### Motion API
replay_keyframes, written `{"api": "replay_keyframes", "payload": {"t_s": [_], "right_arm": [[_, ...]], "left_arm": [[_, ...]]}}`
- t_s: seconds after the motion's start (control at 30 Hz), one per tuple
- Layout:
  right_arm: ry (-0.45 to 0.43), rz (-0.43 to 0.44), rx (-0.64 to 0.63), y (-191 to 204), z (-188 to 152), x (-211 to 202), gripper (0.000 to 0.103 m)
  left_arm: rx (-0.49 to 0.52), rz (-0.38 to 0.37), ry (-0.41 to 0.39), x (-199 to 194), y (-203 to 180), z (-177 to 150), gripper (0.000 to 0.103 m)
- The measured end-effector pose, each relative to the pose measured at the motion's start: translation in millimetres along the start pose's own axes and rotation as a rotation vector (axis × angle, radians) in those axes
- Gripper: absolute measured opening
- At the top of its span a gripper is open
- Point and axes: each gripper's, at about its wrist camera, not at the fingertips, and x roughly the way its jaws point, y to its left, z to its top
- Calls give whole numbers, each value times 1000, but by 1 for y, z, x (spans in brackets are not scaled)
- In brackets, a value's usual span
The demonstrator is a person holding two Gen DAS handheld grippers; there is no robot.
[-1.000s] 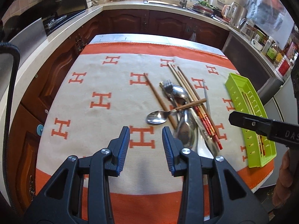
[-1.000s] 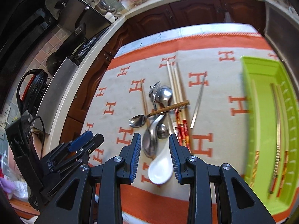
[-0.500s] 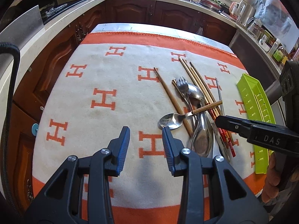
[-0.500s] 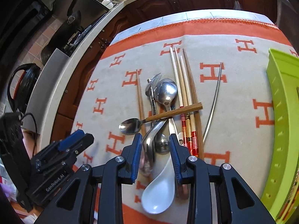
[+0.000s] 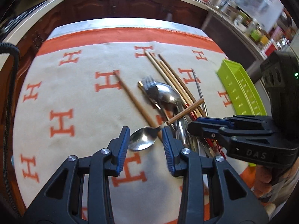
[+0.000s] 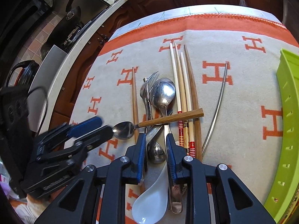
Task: Organize utensils
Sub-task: 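Grasp a steel spoon with the right tool while left tool grasps a brown chopstick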
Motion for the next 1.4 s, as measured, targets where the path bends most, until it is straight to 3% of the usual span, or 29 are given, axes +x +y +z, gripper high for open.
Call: {"api": "replay_keyframes", "payload": {"t_s": [0.17,0.33,0.67,0.93,1.17,1.4], "right_arm": [[1,30,16,-5,0,-1,23],[0,61,38,-12,0,-3,23],[1,104,69,-19,-2,-4,23],[10,107,80,-21,-4,-1,23],[11,79,52,-17,2,4,23],[6,37,30,-15,12,14,21]], "left_arm": [[147,-33,59,23,-14,11,32],[279,-8,115,39,-28,17,32],[386,-57,173,53,-38,26,23],[344,-106,261,51,-35,29,4],[190,-74,269,41,-7,16,4],[134,-57,250,37,5,8,4]]}}
